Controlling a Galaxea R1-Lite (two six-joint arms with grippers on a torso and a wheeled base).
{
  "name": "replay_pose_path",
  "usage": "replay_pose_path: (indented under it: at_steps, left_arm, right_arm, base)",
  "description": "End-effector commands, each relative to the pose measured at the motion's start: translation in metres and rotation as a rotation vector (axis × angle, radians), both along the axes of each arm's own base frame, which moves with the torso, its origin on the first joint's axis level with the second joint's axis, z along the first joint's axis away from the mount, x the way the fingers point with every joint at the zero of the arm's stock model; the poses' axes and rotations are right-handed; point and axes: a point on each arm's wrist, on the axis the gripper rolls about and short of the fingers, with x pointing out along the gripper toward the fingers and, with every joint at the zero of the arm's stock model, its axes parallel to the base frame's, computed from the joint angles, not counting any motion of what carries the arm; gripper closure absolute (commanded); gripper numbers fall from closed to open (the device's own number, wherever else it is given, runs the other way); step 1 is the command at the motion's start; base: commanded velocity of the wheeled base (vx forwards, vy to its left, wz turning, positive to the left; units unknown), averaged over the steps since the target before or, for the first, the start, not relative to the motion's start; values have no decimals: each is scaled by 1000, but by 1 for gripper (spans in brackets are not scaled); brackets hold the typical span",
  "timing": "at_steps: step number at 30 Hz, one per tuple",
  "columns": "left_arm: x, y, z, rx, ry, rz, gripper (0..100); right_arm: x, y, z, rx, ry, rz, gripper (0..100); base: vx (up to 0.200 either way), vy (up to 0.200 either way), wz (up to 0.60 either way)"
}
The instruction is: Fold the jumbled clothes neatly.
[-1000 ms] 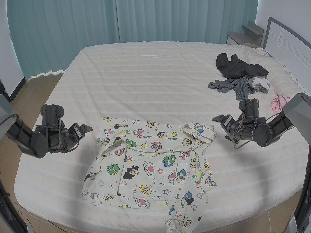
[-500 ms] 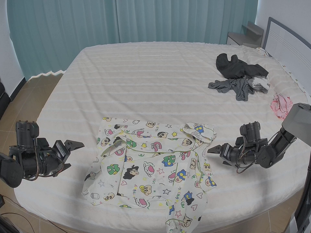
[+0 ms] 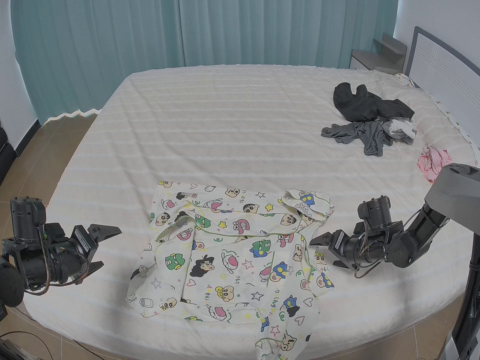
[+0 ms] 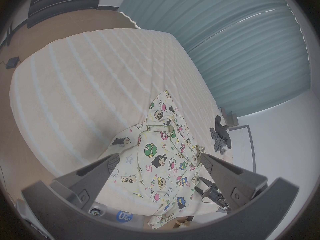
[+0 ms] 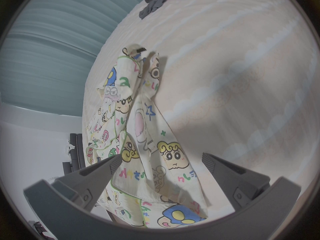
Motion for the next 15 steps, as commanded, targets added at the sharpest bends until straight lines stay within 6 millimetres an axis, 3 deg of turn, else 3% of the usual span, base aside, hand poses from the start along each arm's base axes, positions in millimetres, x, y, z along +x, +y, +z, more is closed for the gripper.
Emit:
replay_pose_path:
  at_steps: [1, 15]
  left_arm:
    - [-4, 0, 4, -12, -20, 7, 0]
    - [-6, 1, 6, -21, -24, 15, 0]
  right_arm:
    - [-1, 2, -7, 1, 30, -5, 0]
    - [0, 11, -7, 95, 86, -144, 0]
  base:
    - [0, 0, 0]
    - [0, 0, 0]
